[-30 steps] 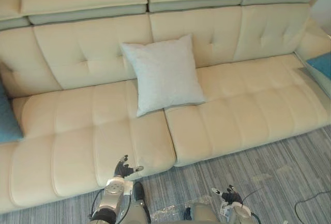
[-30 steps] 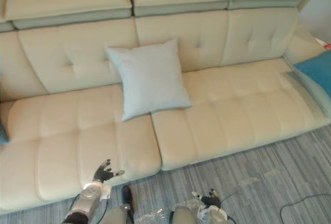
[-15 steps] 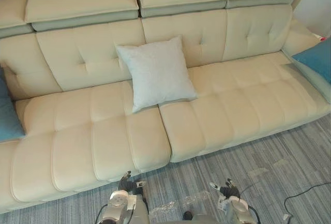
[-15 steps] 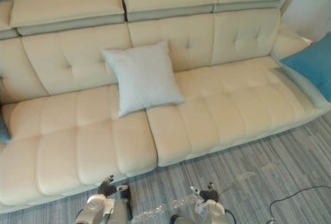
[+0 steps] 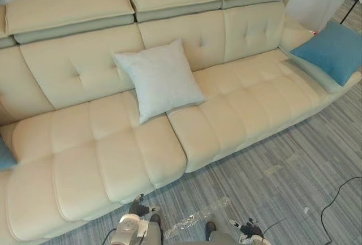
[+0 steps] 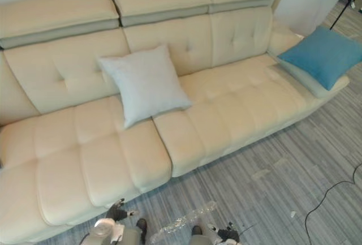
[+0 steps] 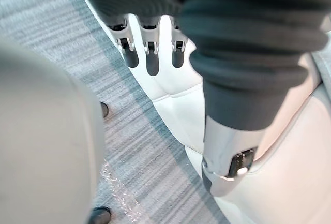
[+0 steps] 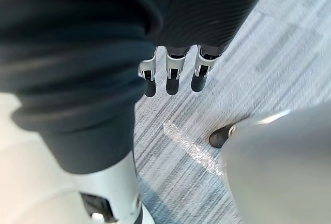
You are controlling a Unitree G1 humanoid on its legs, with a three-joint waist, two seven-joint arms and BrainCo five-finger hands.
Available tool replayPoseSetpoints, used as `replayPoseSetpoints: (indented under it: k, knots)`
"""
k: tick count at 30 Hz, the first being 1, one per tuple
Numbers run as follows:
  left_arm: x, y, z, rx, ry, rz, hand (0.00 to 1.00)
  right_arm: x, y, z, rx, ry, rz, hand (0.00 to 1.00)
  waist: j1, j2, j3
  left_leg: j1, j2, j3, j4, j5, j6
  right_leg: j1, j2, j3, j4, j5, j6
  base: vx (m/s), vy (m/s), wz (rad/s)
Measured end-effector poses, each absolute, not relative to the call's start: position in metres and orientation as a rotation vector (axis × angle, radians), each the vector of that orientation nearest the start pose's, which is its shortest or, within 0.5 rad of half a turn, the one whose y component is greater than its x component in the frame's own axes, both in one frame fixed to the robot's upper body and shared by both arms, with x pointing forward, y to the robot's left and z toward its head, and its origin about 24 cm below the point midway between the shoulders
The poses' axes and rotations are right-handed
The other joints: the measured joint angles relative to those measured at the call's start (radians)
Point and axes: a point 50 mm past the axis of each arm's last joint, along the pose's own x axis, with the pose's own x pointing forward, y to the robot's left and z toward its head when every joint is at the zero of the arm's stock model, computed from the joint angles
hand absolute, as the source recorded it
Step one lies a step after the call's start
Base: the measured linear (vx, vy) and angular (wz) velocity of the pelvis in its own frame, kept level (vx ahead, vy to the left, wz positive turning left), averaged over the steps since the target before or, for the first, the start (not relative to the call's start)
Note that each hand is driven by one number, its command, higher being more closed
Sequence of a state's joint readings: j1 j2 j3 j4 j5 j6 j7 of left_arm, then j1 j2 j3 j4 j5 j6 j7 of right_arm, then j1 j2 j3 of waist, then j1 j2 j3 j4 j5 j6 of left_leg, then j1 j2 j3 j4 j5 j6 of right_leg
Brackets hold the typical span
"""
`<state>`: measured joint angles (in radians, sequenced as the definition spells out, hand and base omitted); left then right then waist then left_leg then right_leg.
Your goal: Pick up cushions and gather them together orderly.
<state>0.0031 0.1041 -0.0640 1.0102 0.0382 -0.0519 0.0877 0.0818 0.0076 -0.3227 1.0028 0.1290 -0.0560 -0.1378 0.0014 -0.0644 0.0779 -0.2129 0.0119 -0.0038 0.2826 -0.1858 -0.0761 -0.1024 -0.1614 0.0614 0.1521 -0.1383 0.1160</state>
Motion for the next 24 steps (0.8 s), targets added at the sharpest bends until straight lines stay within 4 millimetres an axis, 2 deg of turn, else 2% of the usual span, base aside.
replayPoseSetpoints:
  k: [5, 7, 10, 12, 13, 15, 16, 17, 18, 19, 20, 21, 22, 23, 24]
  knots:
    - [0.135, 0.181, -0.15, 0.199, 0.978, 0.042, 0.0, 0.099, -0.205, -0.157, 0.209, 1.015, -0.546, 0.0, -0.013, 0.0, -0.003, 0.076, 0.022, 0.027, -0.042, 0.007, 0.004, 0.035, 0.021, 0.03, -0.018, 0.009, -0.008, 0.18, -0.053, -0.32]
    - [0.137, 0.182, -0.149, 0.209, 0.975, 0.04, 0.0, 0.099, -0.203, -0.158, 0.215, 1.023, -0.54, 0.0, -0.012, 0.002, -0.003, 0.112, 0.051, 0.071, -0.058, 0.007, 0.004, 0.031, 0.048, 0.065, -0.02, 0.049, -0.014, 0.1, -0.009, -0.72]
    - [0.135, 0.183, -0.151, 0.211, 0.986, 0.039, 0.0, 0.099, -0.202, -0.159, 0.216, 1.029, -0.539, 0.0, -0.01, 0.003, -0.002, 0.146, 0.067, 0.12, -0.074, 0.007, 0.004, 0.025, 0.064, 0.102, -0.022, 0.079, -0.014, 0.04, 0.013, -0.74]
    - [0.142, 0.181, -0.149, 0.219, 0.968, 0.031, 0.0, 0.101, -0.202, -0.158, 0.212, 1.022, -0.535, 0.0, -0.008, 0.013, 0.006, 0.153, 0.08, 0.171, -0.074, 0.007, 0.004, -0.012, 0.076, 0.107, -0.017, 0.121, -0.008, 0.01, 0.024, -0.84]
    - [0.144, 0.181, -0.148, 0.22, 0.963, 0.031, 0.0, 0.104, -0.202, -0.157, 0.207, 1.018, -0.527, 0.0, -0.008, 0.02, 0.011, 0.151, 0.086, 0.189, -0.074, 0.007, 0.004, -0.028, 0.08, 0.074, -0.015, 0.138, -0.001, -0.02, 0.014, -0.75]
    - [0.154, 0.181, -0.144, 0.224, 0.939, 0.029, 0.0, 0.108, -0.2, -0.157, 0.2, 1.015, -0.51, 0.0, -0.01, 0.027, 0.018, 0.145, 0.101, 0.229, -0.071, 0.008, 0.006, -0.063, 0.068, -0.077, -0.004, 0.158, -0.021, -0.03, -0.003, -0.58]
    - [0.154, 0.181, -0.144, 0.224, 0.939, 0.029, 0.0, 0.108, -0.2, -0.157, 0.2, 1.015, -0.51, 0.0, -0.01, 0.027, 0.018, 0.145, 0.101, 0.229, -0.071, 0.008, 0.006, -0.063, 0.068, -0.077, -0.004, 0.158, -0.021, -0.06, -0.026, -0.5]
    - [0.161, 0.182, -0.14, 0.223, 0.912, 0.036, 0.0, 0.11, -0.2, -0.156, 0.177, 1.017, -0.49, 0.0, -0.011, 0.042, 0.029, 0.158, 0.107, 0.273, -0.066, 0.008, 0.006, -0.087, 0.05, -0.213, 0.042, 0.142, -0.065, -0.07, -0.031, -0.42]
    - [0.162, 0.182, -0.14, 0.218, 0.904, 0.041, 0.0, 0.113, -0.201, -0.155, 0.174, 1.011, -0.486, 0.0, -0.011, 0.045, 0.031, 0.164, 0.11, 0.283, -0.065, 0.008, 0.006, -0.092, 0.045, -0.242, 0.063, 0.128, -0.085, -0.1, -0.07, -0.61]
    - [0.163, 0.186, -0.138, 0.207, 0.895, 0.063, 0.0, 0.117, -0.203, -0.154, 0.161, 1.004, -0.48, 0.0, -0.01, 0.05, 0.038, 0.181, 0.119, 0.317, -0.063, 0.007, 0.006, -0.114, 0.006, -0.352, 0.179, 0.051, -0.138, -0.07, -0.076, -0.29]
    - [0.163, 0.187, -0.138, 0.209, 0.893, 0.067, 0.0, 0.118, -0.203, -0.154, 0.159, 1.003, -0.479, 0.0, -0.01, 0.05, 0.039, 0.185, 0.122, 0.324, -0.061, 0.007, 0.006, -0.117, -0.008, -0.379, 0.21, 0.037, -0.137, -0.08, -0.159, -0.33]
    - [0.162, 0.194, -0.137, 0.226, 0.891, 0.081, 0.0, 0.12, -0.204, -0.153, 0.148, 1.003, -0.472, 0.0, -0.01, 0.04, 0.044, 0.196, 0.133, 0.343, -0.031, -0.003, -0.011, -0.121, -0.084, -0.472, 0.3, 0.017, -0.143, -0.05, -0.159, -0.22]
    - [0.163, 0.196, -0.136, 0.23, 0.886, 0.085, 0.0, 0.119, -0.204, -0.154, 0.146, 1.006, -0.471, 0.0, -0.007, 0.031, 0.045, 0.196, 0.132, 0.349, -0.019, -0.011, -0.021, -0.121, -0.085, -0.473, 0.299, 0.02, -0.135, -0.05, -0.197, -0.47]
    - [0.16, 0.202, -0.136, 0.237, 0.89, 0.101, 0.0, 0.124, -0.205, -0.152, 0.126, 0.999, -0.453, 0.0, 0.003, 0.035, 0.05, 0.188, 0.148, 0.348, 0.024, -0.029, -0.037, -0.119, -0.054, -0.472, 0.286, 0.004, -0.124, -0.04, -0.211, -0.88]
    - [0.154, 0.203, -0.139, 0.225, 0.909, 0.117, 0.0, 0.136, -0.207, -0.148, 0.088, 0.97, -0.424, 0.0, 0.011, 0.042, 0.052, 0.174, 0.188, 0.349, 0.061, -0.042, -0.035, -0.089, 0.008, -0.444, 0.199, 0.007, -0.118, -0.09, -0.331, -1.28]
